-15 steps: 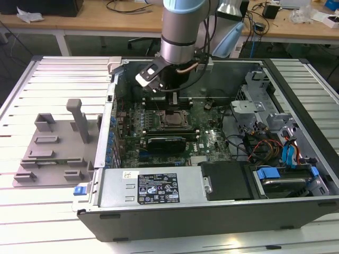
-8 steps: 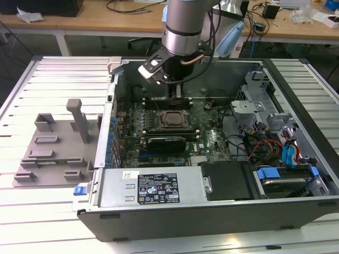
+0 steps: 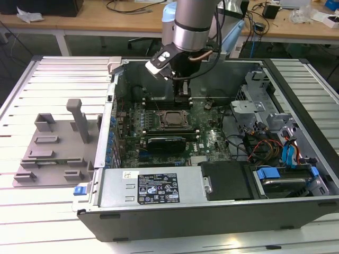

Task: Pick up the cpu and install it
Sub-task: 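Close the cpu cover, then install the first cpu locking lever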

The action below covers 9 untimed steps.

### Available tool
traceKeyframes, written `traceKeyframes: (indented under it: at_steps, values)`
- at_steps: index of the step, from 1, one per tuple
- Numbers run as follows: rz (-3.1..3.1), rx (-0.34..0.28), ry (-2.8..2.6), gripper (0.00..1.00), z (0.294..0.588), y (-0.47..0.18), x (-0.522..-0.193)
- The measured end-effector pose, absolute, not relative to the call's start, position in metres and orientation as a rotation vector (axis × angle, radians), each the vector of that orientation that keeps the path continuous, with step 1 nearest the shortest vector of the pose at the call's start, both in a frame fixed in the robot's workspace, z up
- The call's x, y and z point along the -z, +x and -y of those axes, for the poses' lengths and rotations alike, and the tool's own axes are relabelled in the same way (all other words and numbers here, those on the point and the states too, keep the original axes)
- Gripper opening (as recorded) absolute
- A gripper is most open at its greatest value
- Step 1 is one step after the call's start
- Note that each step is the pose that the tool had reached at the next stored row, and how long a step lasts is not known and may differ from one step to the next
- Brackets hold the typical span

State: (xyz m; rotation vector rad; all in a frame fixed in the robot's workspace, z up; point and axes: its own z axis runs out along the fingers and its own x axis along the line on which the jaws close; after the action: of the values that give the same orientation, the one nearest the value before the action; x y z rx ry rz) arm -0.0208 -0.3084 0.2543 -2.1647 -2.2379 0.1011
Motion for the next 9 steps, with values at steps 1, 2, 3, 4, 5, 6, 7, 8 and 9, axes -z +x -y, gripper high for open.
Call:
traceKeyframes:
  at_steps: [1,2,3,4,5,6,7,8,9]
  values:
    - [2.238,-0.101,-2.165,0.11,0.3196,-0.0208,-0.2590]
    - [2.236,-0.096,-2.162,0.11,0.3213,-0.0208,-0.2683]
    - [2.235,-0.095,-2.162,0.11,0.3213,-0.0208,-0.2683]
    - [2.235,-0.094,-2.162,0.11,0.3213,-0.0208,-0.2684]
    - [2.235,-0.093,-2.161,0.11,0.3213,-0.0208,-0.2683]
    - [2.235,-0.093,-2.161,0.11,0.3213,-0.0208,-0.2684]
    - [2.235,-0.092,-2.161,0.11,0.3213,-0.0208,-0.2683]
    - [2.234,-0.092,-2.161,0.11,0.3213,-0.0208,-0.2684]
    - [2.234,-0.092,-2.161,0.11,0.3213,-0.0208,-0.2684]
